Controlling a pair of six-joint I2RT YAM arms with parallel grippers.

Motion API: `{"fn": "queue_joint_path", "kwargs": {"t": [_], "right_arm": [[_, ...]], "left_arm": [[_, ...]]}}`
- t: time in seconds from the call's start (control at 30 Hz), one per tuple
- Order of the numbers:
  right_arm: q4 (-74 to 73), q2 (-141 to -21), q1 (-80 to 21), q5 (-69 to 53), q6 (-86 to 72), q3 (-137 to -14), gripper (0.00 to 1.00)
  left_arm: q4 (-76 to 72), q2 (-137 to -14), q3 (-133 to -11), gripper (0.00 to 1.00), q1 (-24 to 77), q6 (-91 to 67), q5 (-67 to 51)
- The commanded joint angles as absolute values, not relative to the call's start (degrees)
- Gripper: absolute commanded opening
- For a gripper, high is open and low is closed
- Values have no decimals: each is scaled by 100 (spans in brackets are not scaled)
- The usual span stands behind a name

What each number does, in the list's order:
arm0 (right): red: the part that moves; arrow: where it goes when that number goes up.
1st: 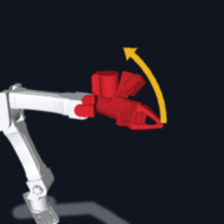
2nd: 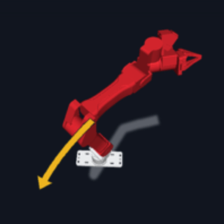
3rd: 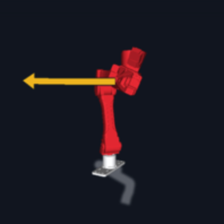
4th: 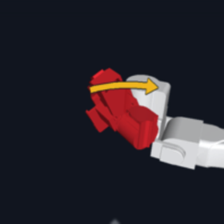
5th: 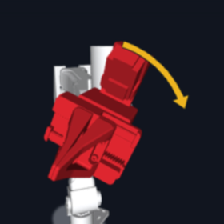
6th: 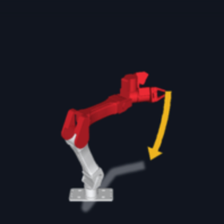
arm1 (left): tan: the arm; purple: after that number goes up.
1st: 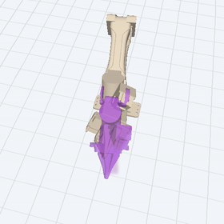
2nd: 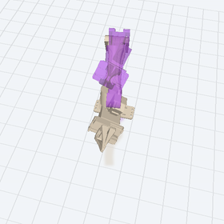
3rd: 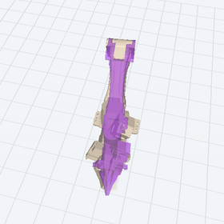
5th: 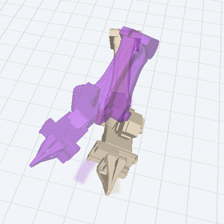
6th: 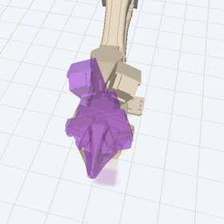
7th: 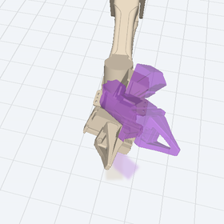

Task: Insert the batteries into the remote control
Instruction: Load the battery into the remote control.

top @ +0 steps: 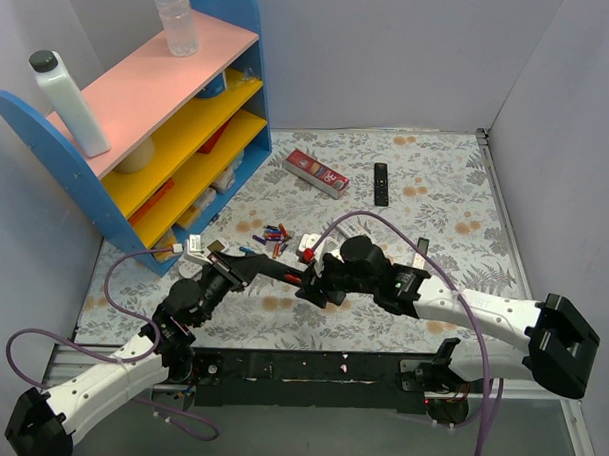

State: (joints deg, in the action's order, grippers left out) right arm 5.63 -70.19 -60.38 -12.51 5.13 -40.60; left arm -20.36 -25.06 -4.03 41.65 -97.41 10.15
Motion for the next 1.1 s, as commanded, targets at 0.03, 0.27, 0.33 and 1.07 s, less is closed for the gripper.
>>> {"fn": "queue_joint_path", "kwargs": {"t": [0.03,0.27,0.33,1.07], "right_arm": [[738,-6531,-6363,-520,746,-3824,59],[1555,-6354,-6969,596,1502,-3481,61],[1765,-6442,-7171,843,1687,-3489,61],[2531,-7646,-7462,1644,2250,-4095,52]], "left_arm": [[-1470,-2610,-870,0,4184,-10098,1485],[-1151,-2698,-1107,0,4184,-10257,1556],[-1134,-2637,-1125,0,4184,-10257,1573],[-1037,-2399,-1239,0,4184,-10090,1556]]}}
